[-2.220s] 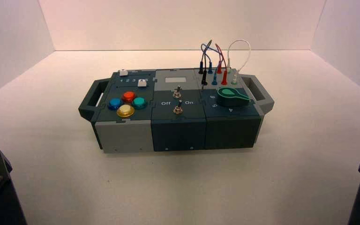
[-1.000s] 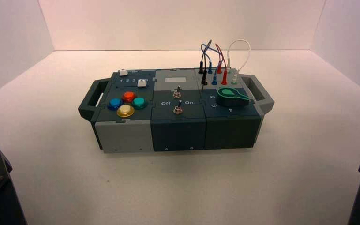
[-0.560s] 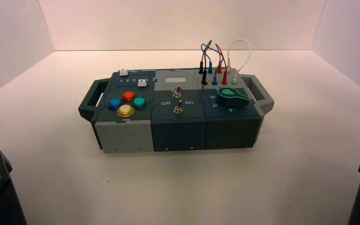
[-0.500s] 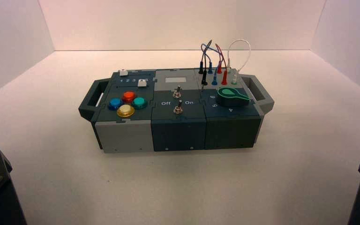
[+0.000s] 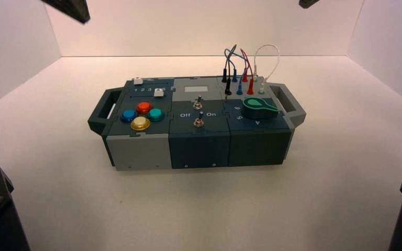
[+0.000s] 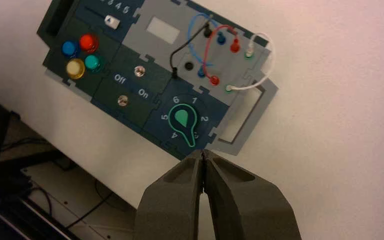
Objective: Flip the top switch off with the right gripper.
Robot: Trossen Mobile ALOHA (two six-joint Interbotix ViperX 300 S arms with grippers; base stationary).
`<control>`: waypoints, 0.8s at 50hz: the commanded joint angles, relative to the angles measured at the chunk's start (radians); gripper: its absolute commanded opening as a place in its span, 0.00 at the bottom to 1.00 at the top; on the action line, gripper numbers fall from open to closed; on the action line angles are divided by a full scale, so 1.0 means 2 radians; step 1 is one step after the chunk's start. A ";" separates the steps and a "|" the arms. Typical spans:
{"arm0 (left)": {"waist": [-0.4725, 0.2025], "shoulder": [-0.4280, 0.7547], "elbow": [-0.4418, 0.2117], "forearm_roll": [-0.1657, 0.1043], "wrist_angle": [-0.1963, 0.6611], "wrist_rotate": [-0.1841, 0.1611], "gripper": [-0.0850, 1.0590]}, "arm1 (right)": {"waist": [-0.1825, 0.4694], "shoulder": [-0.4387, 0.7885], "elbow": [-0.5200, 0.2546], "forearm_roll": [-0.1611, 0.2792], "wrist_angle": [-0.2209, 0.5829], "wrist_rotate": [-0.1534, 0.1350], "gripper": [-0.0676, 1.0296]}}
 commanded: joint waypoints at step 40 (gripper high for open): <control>-0.021 0.133 0.035 0.032 -0.162 -0.076 0.05 | 0.071 0.092 -0.008 -0.021 -0.078 0.127 0.04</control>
